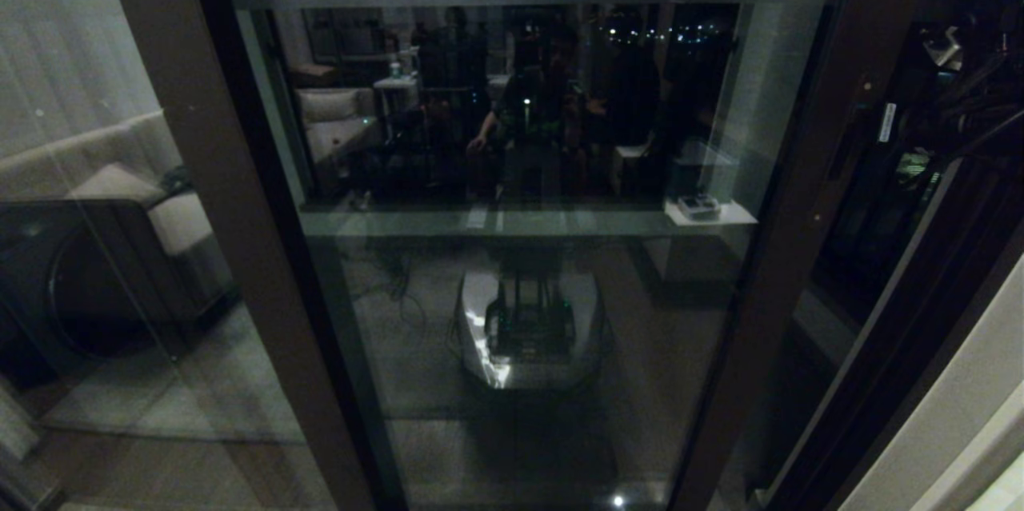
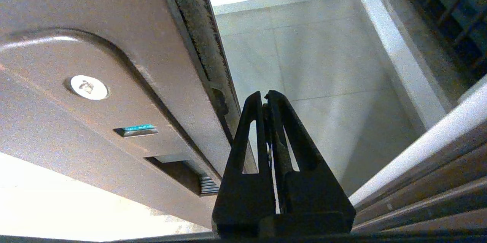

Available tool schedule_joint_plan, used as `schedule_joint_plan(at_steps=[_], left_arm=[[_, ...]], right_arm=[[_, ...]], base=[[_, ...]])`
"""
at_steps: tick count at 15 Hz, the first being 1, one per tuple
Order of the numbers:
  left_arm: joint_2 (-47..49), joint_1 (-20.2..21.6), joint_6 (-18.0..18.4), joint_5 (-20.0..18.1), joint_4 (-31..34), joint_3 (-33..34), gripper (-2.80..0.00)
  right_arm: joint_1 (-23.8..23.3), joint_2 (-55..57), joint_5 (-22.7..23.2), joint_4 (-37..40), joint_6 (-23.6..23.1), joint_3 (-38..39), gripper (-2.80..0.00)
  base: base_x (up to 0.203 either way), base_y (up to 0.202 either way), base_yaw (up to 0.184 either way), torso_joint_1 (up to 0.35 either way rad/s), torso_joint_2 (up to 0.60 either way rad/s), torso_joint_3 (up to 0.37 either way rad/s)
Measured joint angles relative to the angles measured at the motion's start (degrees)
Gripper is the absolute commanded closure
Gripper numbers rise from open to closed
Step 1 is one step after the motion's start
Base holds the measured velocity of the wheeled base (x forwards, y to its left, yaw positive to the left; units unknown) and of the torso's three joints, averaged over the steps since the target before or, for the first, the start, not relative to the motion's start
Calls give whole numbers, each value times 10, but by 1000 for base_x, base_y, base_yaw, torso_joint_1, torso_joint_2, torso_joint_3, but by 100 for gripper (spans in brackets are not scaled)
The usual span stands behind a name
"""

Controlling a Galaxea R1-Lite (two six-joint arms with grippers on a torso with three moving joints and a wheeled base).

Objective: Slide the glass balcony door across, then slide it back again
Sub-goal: Open the slid door

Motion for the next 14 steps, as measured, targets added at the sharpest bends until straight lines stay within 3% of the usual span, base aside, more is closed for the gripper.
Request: schedule_joint_plan(at_steps=[14], left_arm=[[0, 0, 0, 0, 0, 0, 0]], right_arm=[[33, -4, -22, -8, 0, 15, 0]], base=[[0, 0, 0, 0, 0, 0]])
